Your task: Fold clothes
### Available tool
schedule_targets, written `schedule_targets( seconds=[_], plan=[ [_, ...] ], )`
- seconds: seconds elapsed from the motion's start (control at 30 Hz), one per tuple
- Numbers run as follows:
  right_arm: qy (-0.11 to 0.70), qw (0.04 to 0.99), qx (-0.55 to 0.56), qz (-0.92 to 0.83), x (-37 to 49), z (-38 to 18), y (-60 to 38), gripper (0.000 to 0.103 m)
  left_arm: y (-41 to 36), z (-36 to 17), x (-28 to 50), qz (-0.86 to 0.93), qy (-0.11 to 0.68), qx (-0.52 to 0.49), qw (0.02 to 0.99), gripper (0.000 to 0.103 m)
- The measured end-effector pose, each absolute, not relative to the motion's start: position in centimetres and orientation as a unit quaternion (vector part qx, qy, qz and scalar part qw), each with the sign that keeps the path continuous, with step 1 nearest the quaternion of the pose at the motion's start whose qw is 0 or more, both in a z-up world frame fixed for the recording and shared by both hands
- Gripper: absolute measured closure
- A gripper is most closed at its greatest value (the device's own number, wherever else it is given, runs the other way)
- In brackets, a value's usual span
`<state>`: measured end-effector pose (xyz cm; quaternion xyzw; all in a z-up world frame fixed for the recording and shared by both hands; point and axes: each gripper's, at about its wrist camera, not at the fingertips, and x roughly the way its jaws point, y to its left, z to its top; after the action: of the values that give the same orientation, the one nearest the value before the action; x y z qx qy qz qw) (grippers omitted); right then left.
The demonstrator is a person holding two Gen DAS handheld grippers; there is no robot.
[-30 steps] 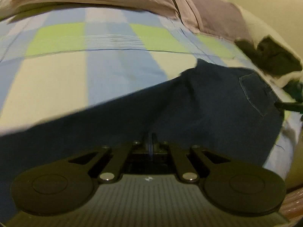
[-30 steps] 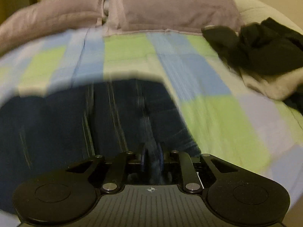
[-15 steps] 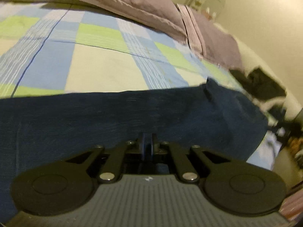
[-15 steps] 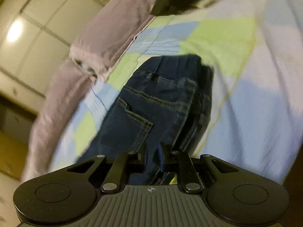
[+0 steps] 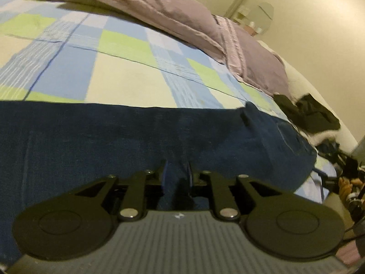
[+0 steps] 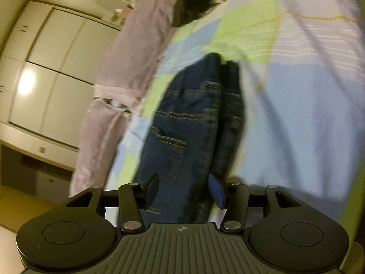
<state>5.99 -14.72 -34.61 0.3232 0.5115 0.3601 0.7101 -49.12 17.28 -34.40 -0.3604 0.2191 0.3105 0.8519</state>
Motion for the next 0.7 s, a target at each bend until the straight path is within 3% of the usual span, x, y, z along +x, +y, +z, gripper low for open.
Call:
schedule_targets(
  seconds=[0.27,0.33,0.47,0.5,0.53,0.7],
  plan=[
    [0.538,0.698,0.307,0.359,7.9,-35.8,-14.1,0.057,15.0,-33.6,-49.0,0.367,0.211,-0.356,0.833,0.089],
    [0.538,0.702,0.295,0.362,7.9,-35.9,-14.0,0.067,14.2,-33.0,-48.8,0.368,0.212,-0.347,0.836,0.089],
    [0.529,0.717,0.264,0.370,7.6,-35.8,-13.7,0.067,13.1,-31.9,-48.0,0.369,0.222,-0.318,0.845,0.085],
    [0.526,0.721,0.256,0.371,7.5,-35.8,-13.7,0.076,12.9,-31.7,-47.7,0.371,0.225,-0.311,0.846,0.085],
    [0.524,0.725,0.248,0.373,7.4,-35.8,-13.6,0.095,12.9,-31.8,-47.5,0.374,0.228,-0.307,0.845,0.085],
    [0.487,0.764,0.180,0.382,5.5,-34.8,-13.3,0.099,12.8,-32.6,-46.6,0.407,0.253,-0.296,0.826,0.085]
  ],
)
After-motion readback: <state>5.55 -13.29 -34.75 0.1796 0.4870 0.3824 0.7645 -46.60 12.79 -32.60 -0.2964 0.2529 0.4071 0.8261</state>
